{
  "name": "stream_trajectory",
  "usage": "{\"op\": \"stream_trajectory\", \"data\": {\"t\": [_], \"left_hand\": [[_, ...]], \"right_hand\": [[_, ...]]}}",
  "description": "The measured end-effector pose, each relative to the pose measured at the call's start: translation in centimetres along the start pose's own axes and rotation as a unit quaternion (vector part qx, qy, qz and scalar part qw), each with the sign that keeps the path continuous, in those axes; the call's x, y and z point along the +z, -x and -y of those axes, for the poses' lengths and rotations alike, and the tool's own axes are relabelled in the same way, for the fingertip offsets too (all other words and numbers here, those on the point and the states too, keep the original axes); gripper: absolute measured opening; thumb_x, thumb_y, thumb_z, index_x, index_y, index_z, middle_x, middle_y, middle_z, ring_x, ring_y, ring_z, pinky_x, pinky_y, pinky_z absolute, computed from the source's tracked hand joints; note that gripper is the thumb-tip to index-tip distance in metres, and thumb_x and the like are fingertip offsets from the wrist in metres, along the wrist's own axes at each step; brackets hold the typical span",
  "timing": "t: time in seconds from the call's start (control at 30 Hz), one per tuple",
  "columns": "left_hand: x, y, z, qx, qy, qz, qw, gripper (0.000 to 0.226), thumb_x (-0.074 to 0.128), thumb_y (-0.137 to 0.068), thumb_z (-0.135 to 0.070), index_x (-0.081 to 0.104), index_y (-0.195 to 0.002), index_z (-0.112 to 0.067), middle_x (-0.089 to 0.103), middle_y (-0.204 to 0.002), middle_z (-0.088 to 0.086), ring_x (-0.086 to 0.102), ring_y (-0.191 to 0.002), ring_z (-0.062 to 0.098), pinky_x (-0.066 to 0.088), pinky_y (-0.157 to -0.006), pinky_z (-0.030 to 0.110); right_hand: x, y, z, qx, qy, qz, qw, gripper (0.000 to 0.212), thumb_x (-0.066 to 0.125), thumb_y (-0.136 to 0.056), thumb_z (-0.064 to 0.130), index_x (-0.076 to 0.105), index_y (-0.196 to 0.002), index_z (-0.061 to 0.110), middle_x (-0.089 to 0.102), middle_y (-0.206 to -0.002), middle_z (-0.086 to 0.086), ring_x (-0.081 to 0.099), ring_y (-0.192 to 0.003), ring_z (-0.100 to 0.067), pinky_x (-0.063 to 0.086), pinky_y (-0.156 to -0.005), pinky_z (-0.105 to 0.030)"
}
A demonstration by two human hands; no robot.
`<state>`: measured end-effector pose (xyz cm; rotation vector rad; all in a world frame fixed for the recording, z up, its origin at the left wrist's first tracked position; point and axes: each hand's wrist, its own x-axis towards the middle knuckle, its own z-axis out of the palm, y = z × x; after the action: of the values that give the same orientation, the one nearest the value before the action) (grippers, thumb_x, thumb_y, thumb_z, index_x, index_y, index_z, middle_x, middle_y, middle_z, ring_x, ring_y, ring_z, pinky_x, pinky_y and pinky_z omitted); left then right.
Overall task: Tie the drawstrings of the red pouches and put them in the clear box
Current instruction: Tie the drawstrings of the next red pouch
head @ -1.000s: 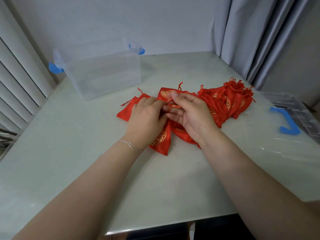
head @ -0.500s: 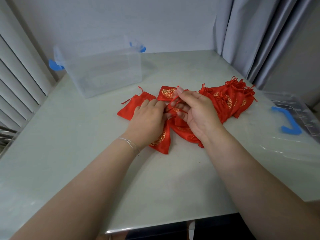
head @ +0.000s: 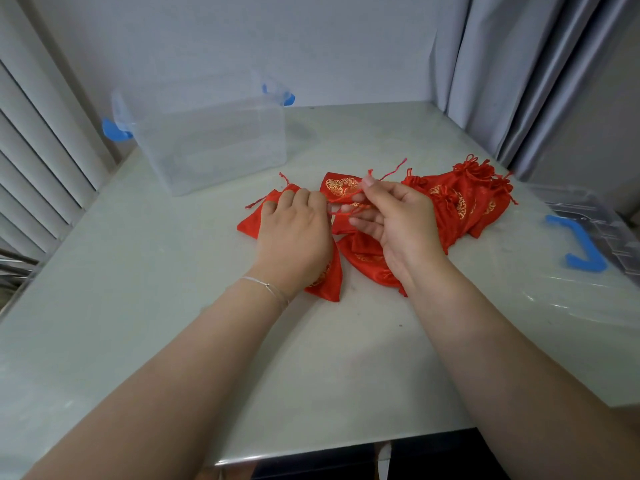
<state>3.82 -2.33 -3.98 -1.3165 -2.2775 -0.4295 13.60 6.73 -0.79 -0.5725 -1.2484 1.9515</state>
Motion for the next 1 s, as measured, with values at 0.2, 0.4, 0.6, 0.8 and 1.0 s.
{"op": "stream_trajectory", "data": {"t": [0.2, 0.4, 0.6, 0.8, 1.0], "left_hand": [[-2.3, -0.4, 1.0, -0.171, 0.427, 0.048, 0.887, 0.02, 0.053, -0.094, -0.013, 0.072, -0.09, -0.018, 0.065, -0.074, -0.01, 0.056, -0.067, -0.001, 0.045, -0.069, 0.015], [-3.9, -0.6, 2.7, -0.287, 0.633, 0.13, 0.707, 0.011, 0.063, -0.085, -0.001, 0.07, -0.09, -0.006, 0.068, -0.064, -0.007, 0.058, -0.054, -0.002, 0.039, -0.049, 0.008], [-4.6, -0.7, 3.2, -0.276, 0.607, 0.144, 0.731, 0.021, 0.066, -0.08, 0.003, 0.072, -0.084, -0.017, 0.071, -0.067, -0.008, 0.06, -0.059, 0.0, 0.035, -0.055, 0.016], [-5.3, -0.3, 2.1, -0.193, 0.564, 0.142, 0.79, 0.015, 0.067, -0.08, 0.008, 0.07, -0.09, -0.002, 0.069, -0.062, 0.005, 0.061, -0.062, 0.002, 0.05, -0.058, 0.012], [-5.4, 0.0, 1.5, -0.148, 0.571, 0.138, 0.795, 0.018, 0.072, -0.076, 0.002, 0.074, -0.086, -0.013, 0.07, -0.091, 0.023, 0.064, -0.084, 0.021, 0.056, -0.084, 0.028]], "right_hand": [[-0.2, -0.5, -0.3, 0.001, -0.008, 0.045, 0.999, 0.017, 0.048, -0.098, 0.011, 0.053, -0.081, 0.007, 0.063, -0.071, -0.007, 0.068, -0.062, -0.015, 0.056, -0.059, -0.022], [-0.3, 0.2, 0.1, -0.13, 0.205, 0.17, 0.955, 0.018, 0.043, -0.099, 0.008, 0.053, -0.084, 0.009, 0.064, -0.086, 0.001, 0.057, -0.069, -0.003, 0.046, -0.065, -0.015], [-0.9, 0.5, 1.2, -0.161, 0.229, 0.196, 0.94, 0.011, 0.053, -0.095, 0.01, 0.053, -0.089, 0.001, 0.069, -0.074, -0.006, 0.06, -0.065, -0.009, 0.045, -0.066, -0.018], [-1.5, -0.6, 0.4, -0.195, 0.307, 0.175, 0.915, 0.016, 0.048, -0.098, 0.017, 0.06, -0.11, 0.02, 0.063, -0.092, 0.007, 0.056, -0.069, -0.008, 0.045, -0.062, -0.015], [-1.9, -1.4, -0.2, -0.124, 0.377, 0.198, 0.896, 0.018, 0.057, -0.093, 0.013, 0.064, -0.083, 0.026, 0.064, -0.082, 0.017, 0.058, -0.075, 0.011, 0.043, -0.074, -0.01]]}}
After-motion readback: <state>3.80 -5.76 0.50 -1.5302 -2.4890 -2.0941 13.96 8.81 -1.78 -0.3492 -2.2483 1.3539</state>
